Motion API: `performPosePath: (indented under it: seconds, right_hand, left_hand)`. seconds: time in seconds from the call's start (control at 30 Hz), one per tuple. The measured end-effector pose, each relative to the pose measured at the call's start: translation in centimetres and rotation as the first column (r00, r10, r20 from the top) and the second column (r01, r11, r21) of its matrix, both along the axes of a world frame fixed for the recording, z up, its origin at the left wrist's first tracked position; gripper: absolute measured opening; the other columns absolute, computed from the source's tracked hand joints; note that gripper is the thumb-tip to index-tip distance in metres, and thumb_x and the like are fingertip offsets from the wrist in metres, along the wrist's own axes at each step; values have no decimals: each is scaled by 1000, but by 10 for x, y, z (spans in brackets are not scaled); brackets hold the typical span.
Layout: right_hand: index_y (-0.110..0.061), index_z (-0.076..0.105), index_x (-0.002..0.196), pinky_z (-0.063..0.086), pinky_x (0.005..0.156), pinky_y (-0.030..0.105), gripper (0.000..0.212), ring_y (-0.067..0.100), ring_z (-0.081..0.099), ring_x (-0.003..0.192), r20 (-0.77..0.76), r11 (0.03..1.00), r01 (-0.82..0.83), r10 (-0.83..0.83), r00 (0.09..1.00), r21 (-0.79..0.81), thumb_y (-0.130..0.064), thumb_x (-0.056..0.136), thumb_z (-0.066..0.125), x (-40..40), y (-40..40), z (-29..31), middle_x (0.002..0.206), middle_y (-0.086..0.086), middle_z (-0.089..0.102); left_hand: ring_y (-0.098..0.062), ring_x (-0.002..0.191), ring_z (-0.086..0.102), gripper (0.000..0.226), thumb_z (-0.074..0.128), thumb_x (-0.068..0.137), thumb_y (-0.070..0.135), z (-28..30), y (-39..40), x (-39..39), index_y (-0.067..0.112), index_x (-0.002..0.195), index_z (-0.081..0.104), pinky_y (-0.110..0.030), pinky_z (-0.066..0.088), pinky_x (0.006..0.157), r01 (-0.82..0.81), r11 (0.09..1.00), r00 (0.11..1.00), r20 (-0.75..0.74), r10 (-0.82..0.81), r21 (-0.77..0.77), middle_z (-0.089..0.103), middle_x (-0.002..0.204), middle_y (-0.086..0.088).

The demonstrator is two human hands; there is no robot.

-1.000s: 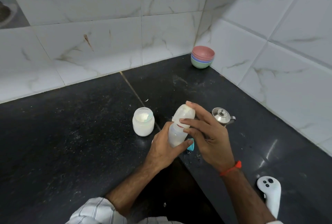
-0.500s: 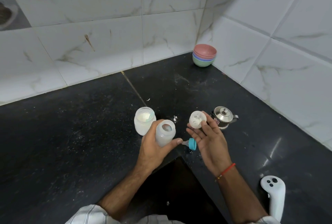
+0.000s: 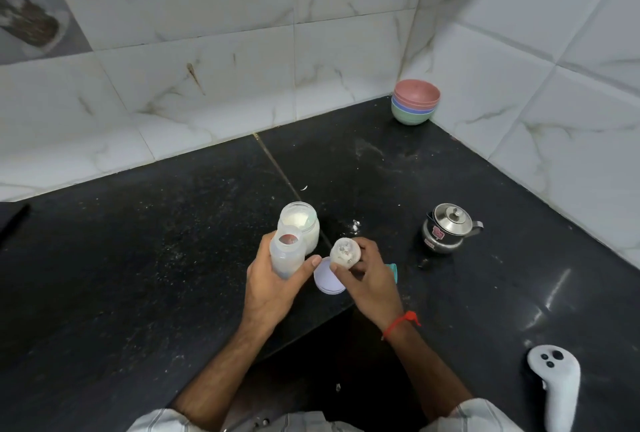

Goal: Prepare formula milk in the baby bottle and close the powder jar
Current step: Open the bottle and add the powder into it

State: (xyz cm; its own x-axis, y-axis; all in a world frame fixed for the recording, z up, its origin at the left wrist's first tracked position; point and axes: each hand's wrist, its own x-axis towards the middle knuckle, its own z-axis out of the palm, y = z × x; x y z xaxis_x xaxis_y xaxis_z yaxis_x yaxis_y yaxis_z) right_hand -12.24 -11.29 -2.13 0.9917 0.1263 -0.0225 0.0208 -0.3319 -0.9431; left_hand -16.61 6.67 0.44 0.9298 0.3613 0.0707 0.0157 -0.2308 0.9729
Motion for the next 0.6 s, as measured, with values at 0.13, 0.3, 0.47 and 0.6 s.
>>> performPosePath:
  seconds: [0.13,0.3,0.47,0.6]
  right_hand:
    - [-28,55,129,46,96,36,50,21,54,114,142,931,70,-20,990,-357,-37,85,77,27,-3,-15,125,-3,62]
    - [-28,54,133,34,103,45,51,30,47,124,38,806,43,-26,999,-590,-36,87,72,75,-8,-6,134,-1,58]
    - [-26,53,129,35,101,49,45,32,50,121,31,660,5,28,999,-752,-36,87,66,99,2,-12,127,1,65]
    - [-24,52,129,37,101,49,48,33,54,119,-43,571,-81,79,996,-817,-38,86,68,102,7,-28,127,4,66]
  left_hand:
    - [-9,103,68,57,89,70,41,0,4,-7,31,117,58,-19,52,79,0,1000,1000,-17,1,19,72,110,9]
    - [2,103,65,65,82,64,55,5,3,-14,33,119,56,-12,52,76,48,998,999,-26,-47,42,68,111,15]
    - [5,105,64,65,83,65,54,6,2,-18,34,121,56,-11,54,80,79,996,997,-24,-78,51,68,114,17]
    - [5,105,64,59,84,67,51,7,1,-19,39,117,55,-12,54,80,85,995,996,-16,-85,48,68,112,18]
